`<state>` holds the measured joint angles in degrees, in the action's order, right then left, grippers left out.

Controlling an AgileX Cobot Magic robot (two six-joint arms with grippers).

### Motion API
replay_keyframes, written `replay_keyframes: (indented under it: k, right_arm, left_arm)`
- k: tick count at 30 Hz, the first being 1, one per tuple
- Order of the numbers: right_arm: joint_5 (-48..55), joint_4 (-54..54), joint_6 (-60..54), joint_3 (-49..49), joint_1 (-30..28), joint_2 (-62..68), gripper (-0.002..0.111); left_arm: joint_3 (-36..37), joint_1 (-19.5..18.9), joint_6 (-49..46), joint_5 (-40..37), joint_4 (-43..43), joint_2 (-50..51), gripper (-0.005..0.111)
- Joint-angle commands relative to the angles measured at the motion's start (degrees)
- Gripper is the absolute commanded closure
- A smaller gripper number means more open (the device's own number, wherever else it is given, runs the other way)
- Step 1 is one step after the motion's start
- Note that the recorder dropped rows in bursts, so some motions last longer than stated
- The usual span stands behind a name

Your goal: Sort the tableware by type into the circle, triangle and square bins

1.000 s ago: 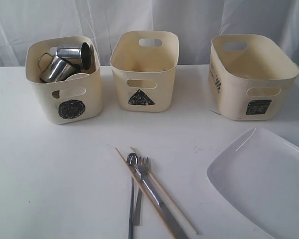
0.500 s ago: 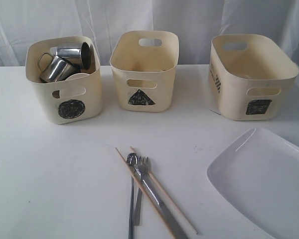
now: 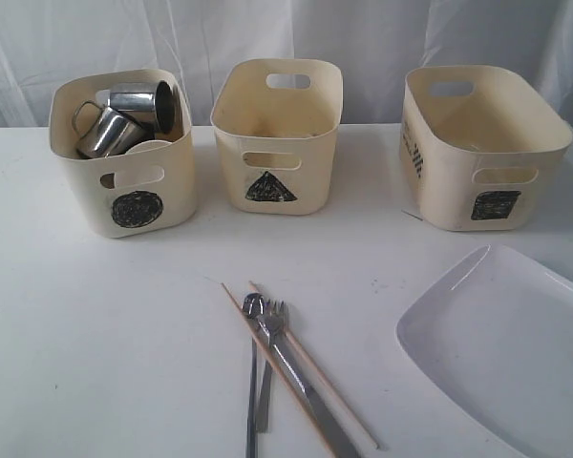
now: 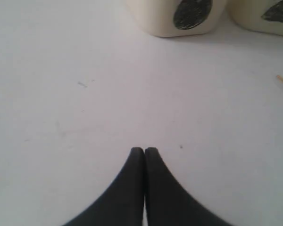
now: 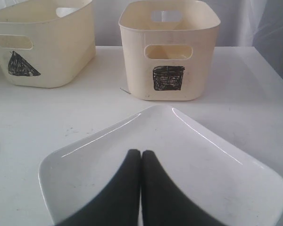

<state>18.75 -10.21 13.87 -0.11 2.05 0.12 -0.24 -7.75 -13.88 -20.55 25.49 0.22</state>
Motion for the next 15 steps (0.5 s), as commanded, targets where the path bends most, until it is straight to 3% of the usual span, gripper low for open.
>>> replay_keyframes:
  k: [1, 4, 7, 15]
  right_arm:
    - [-0.84, -0.04, -0.03, 0.11, 0.16, -0.12, 0.108]
    - [-0.84, -0.04, -0.03, 0.11, 0.16, -0.12, 0.108]
    - [-0.84, -0.04, -0.03, 0.11, 0.16, -0.12, 0.108]
    - [-0.84, -0.04, -0.03, 0.11, 0.16, -0.12, 0.108]
  left_arm:
    - [0.24, -0.16, 16.2, 0.95, -18.84, -0.22, 0.107]
    - [0.24, -0.06, 15.97, 1.39, -24.75, -0.22, 0.107]
    - [0.24, 1.14, 12.08, 1.18, -25.49, -0.22, 0.107]
    - [0.24, 2.76, 19.01, 1.16, -25.49, -0.22, 0.107]
